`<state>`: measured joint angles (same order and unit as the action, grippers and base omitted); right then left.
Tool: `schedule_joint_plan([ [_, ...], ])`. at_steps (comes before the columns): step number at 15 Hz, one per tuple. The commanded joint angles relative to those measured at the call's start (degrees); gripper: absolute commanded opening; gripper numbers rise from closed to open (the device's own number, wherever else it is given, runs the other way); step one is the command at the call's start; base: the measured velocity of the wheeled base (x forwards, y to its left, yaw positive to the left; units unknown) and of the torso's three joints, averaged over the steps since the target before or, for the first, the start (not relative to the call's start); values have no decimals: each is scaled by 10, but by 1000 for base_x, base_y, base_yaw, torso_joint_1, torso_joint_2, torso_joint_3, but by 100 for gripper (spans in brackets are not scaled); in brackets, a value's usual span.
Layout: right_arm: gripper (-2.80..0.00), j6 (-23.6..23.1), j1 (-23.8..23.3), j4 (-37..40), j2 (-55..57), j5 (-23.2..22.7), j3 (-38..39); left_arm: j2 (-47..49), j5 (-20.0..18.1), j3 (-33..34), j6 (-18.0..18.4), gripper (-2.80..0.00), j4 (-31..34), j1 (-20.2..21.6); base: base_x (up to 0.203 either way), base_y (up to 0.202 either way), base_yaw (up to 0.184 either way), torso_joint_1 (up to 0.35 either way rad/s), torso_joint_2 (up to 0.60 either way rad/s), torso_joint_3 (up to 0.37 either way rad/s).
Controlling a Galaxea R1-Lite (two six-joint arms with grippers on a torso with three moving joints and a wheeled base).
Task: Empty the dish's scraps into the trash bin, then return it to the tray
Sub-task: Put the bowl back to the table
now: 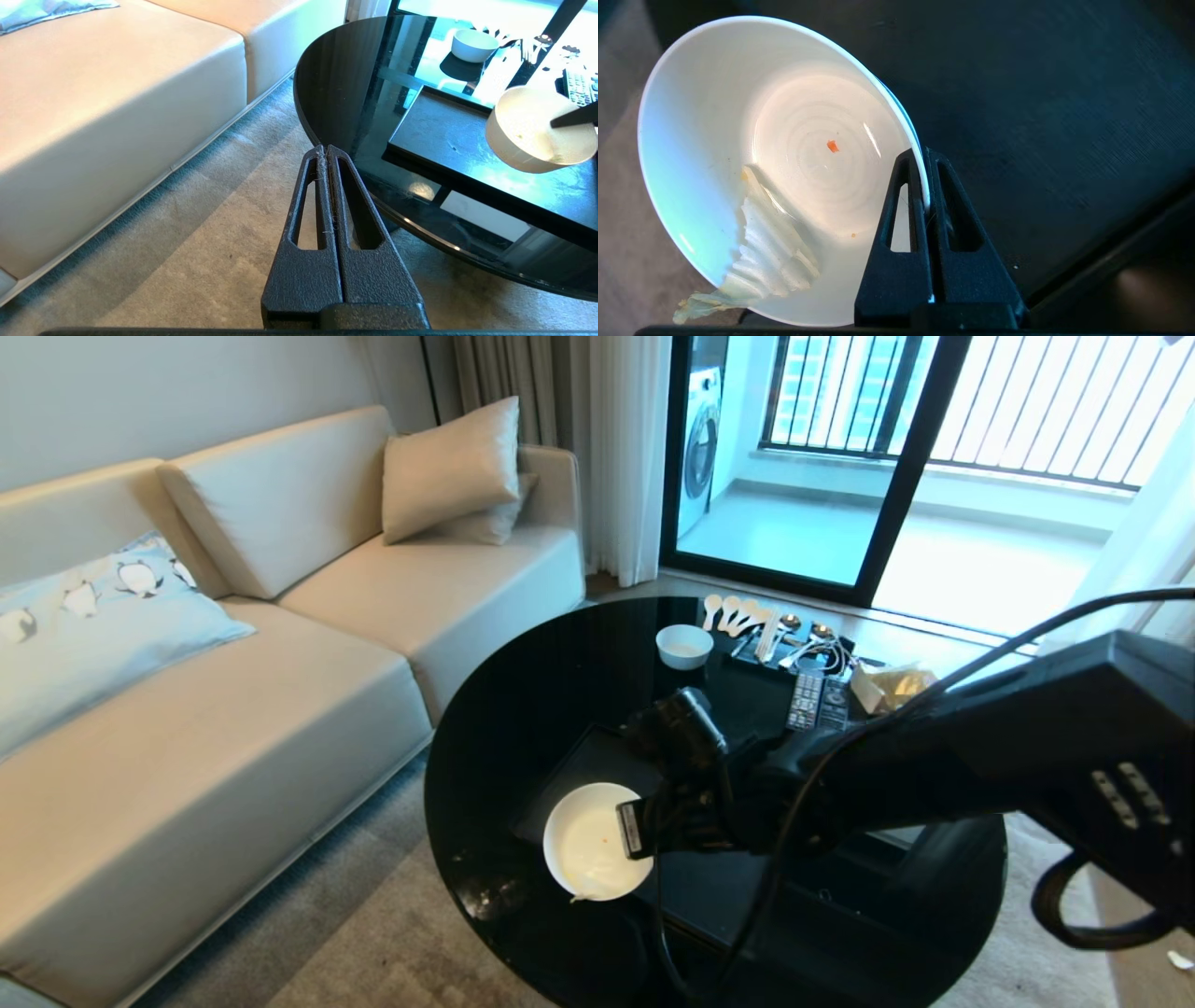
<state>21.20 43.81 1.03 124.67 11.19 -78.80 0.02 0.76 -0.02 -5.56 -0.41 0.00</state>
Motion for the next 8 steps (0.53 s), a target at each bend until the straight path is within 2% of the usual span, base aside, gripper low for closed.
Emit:
schedule_joint_plan([
  [1,-280,60,-21,15,29,27,-23,0,0,0,-1,-280,0,0,0,0,0,0,0,0],
  [4,-280,91,-60,17,43,33,-25,0,0,0,-1,-280,0,0,0,0,0,0,0,0],
  [8,-280,97,-100,18,81,32,-52,0,0,0,-1,-280,0,0,0,0,0,0,0,0],
])
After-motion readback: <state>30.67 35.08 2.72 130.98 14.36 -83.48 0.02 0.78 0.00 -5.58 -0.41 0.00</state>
